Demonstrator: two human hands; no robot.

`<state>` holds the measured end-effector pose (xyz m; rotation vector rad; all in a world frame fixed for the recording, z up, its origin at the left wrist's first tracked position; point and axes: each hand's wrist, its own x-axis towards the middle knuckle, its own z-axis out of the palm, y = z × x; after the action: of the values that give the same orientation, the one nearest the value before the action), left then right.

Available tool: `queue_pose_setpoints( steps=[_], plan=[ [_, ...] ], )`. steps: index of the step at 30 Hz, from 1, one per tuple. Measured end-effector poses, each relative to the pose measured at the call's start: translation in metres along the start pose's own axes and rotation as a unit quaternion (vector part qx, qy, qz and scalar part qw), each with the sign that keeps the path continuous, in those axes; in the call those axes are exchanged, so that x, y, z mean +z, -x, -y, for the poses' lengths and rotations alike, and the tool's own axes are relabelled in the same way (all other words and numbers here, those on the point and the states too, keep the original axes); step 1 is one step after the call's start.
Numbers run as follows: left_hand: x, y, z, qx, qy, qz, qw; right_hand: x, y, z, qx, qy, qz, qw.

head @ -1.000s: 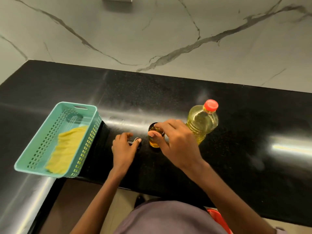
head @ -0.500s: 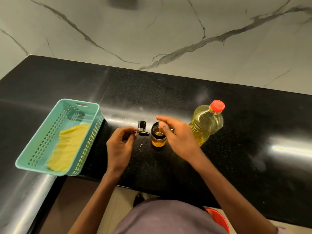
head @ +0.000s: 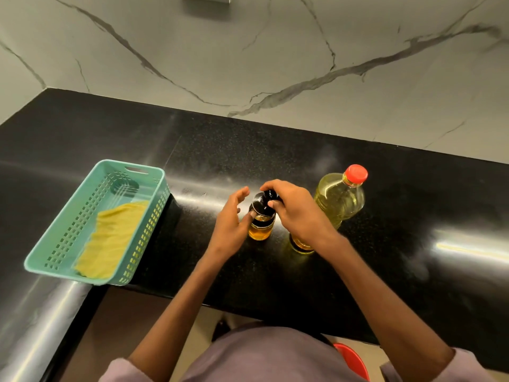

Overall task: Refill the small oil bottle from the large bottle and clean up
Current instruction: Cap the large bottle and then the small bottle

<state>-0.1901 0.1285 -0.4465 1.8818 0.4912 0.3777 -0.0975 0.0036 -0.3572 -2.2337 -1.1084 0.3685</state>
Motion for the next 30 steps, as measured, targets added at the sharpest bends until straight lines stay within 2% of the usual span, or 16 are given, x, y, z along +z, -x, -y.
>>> queue_pose_setpoints(
  steps=[4, 8, 11, 14, 18, 22, 24, 28, 30],
  plan=[
    [-0.001, -0.002, 0.014, -0.033, -0.030, 0.056, 0.997, 0.015, -0.002, -0.010, -0.006, 0.043, 0.004, 0.999],
    [0.001, -0.008, 0.018, -0.002, -0.060, 0.080, 0.995, 0.022, -0.002, -0.010, -0.032, 0.085, 0.028, 0.996],
    [0.010, -0.008, 0.018, 0.027, -0.071, 0.061, 0.995, 0.022, -0.005, -0.012, -0.039, 0.110, 0.044, 0.992],
    [0.016, -0.005, 0.021, 0.029, -0.088, 0.012, 0.996, 0.022, -0.005, -0.013, -0.038, 0.124, 0.066, 0.989],
    [0.019, 0.000, 0.016, 0.042, -0.105, -0.015, 0.993, 0.025, -0.003, -0.011, -0.028, 0.128, 0.042, 0.990],
    [0.018, 0.001, 0.013, 0.043, -0.114, -0.018, 0.992, 0.031, -0.003, -0.002, 0.020, 0.232, -0.011, 0.973],
    [0.018, 0.001, 0.014, 0.035, -0.118, -0.016, 0.992, 0.029, -0.005, 0.002, 0.032, 0.263, 0.001, 0.964],
    [0.017, 0.001, 0.012, 0.040, -0.126, -0.013, 0.991, 0.019, -0.001, 0.001, -0.037, 0.260, 0.061, 0.963],
    [0.018, 0.001, 0.012, 0.032, -0.129, -0.014, 0.991, 0.018, 0.002, 0.002, -0.058, 0.252, 0.063, 0.964]
  ],
)
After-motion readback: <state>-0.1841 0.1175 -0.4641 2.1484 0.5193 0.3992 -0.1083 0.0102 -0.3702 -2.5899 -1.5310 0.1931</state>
